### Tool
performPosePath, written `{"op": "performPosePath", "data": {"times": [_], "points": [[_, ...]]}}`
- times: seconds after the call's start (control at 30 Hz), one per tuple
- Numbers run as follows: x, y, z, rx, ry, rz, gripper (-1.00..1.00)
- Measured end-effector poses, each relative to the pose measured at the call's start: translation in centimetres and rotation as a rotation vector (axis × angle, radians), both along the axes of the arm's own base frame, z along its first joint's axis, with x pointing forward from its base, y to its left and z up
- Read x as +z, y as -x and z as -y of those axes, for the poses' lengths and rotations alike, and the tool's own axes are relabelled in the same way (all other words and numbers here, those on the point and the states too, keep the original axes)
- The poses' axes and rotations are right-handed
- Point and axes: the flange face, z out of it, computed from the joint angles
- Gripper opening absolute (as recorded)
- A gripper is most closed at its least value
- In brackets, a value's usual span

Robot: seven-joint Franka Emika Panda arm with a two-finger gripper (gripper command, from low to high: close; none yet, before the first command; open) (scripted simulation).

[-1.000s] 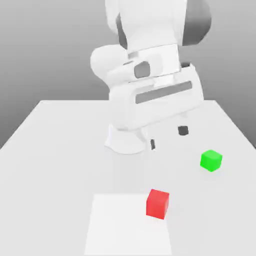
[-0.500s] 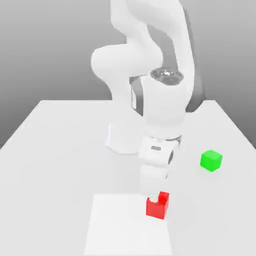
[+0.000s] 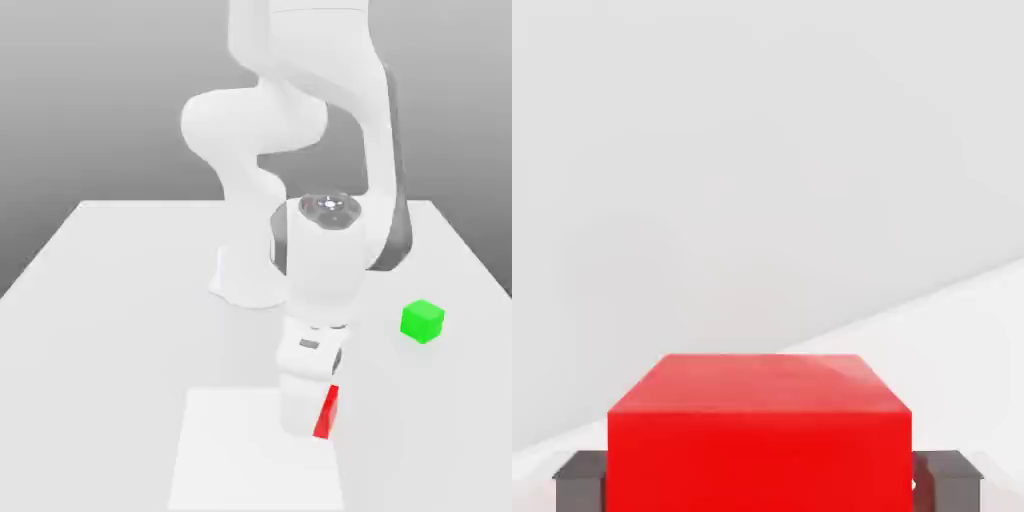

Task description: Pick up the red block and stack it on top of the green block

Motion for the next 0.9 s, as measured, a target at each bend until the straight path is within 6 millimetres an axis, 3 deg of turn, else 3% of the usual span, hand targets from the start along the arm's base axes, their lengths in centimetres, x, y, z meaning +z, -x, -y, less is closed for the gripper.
{"op": "performPosePath", "data": {"times": [0.1,0.43,0.67,0.77,0.9], "points": [[0.0,0.0,0.0,0.000,0.000,0.000,-1.00],[4.8,-0.6,-0.1,0.004,-0.001,0.012,-1.00],[6.6,0.4,-0.2,-0.054,-0.010,-0.007,-1.00],[6.9,2.3,-5.0,-0.055,-0.026,-0.021,-1.00],[7.4,4.5,-8.4,-0.139,-0.042,-0.038,-1.00]]}}
